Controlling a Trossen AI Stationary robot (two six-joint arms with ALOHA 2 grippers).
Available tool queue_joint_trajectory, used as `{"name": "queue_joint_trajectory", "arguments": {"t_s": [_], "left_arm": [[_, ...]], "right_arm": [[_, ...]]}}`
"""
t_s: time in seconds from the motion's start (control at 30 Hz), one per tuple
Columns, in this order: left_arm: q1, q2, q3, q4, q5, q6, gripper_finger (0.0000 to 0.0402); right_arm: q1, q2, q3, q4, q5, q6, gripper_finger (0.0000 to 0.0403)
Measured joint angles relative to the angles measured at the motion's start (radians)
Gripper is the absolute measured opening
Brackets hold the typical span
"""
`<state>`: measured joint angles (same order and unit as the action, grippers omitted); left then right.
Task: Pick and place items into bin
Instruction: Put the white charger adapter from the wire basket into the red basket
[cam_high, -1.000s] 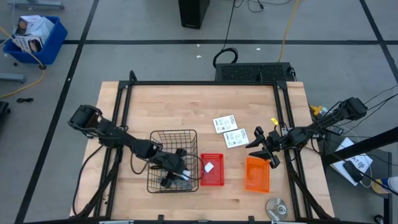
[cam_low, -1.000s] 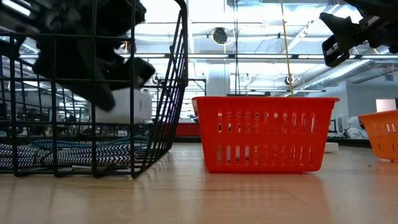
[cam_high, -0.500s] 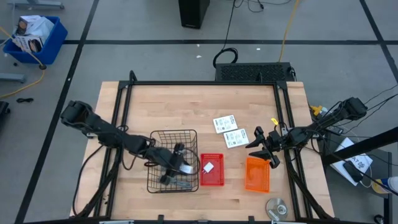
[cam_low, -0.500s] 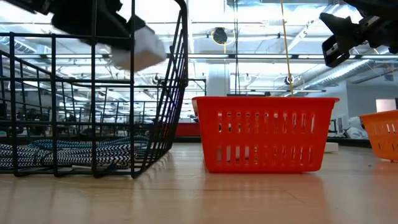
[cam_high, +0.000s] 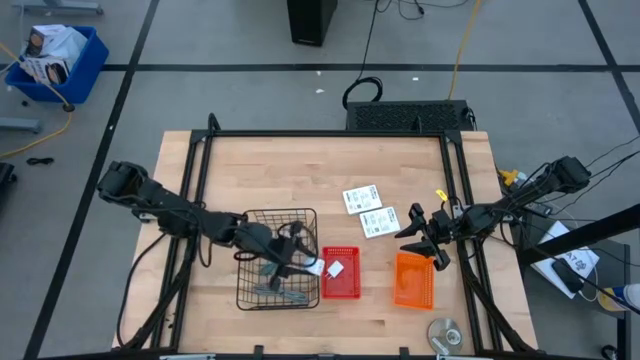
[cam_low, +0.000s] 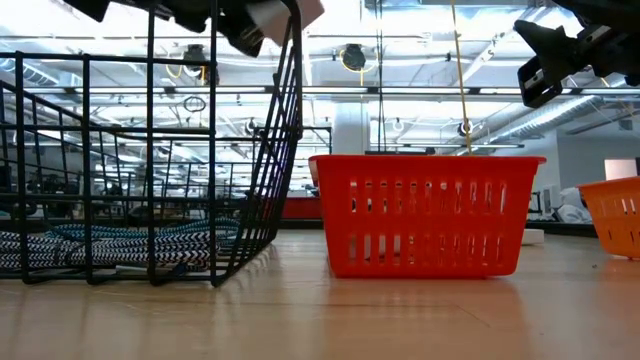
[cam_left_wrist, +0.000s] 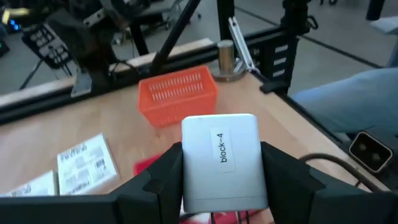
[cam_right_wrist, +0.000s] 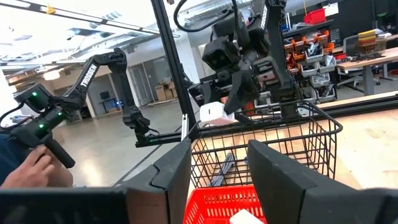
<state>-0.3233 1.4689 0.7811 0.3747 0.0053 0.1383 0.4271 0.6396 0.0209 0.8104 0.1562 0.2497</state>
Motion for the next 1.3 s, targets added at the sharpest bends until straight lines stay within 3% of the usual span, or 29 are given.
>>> {"name": "queue_joint_trajectory", "arguments": {"t_s": [0.3,0.83,1.0,1.17,1.3], "left_arm": [[0.045,0.068,0.03,0.089,0.076,0.021,0.018],[0.049,0.368,0.456,-0.336,0.128,0.095,0.018],[0.05,0.447,0.52,-0.385,0.13,0.097,0.0184],[0.053,0.485,0.543,-0.383,0.148,0.098,0.023],[0.062,0.493,0.543,-0.391,0.179,0.087,0.0234]], "right_arm": [[0.0,0.0,0.0,0.0,0.0,0.0,0.0153],[0.0,0.0,0.0,0.0,0.0,0.0,0.0153],[0.0,0.001,0.0,0.002,0.0,0.0,0.0153],[0.0,0.0,0.0,0.001,0.0,0.0,0.0153],[0.0,0.0,0.0,0.001,0.0,0.0,0.0153]]}}
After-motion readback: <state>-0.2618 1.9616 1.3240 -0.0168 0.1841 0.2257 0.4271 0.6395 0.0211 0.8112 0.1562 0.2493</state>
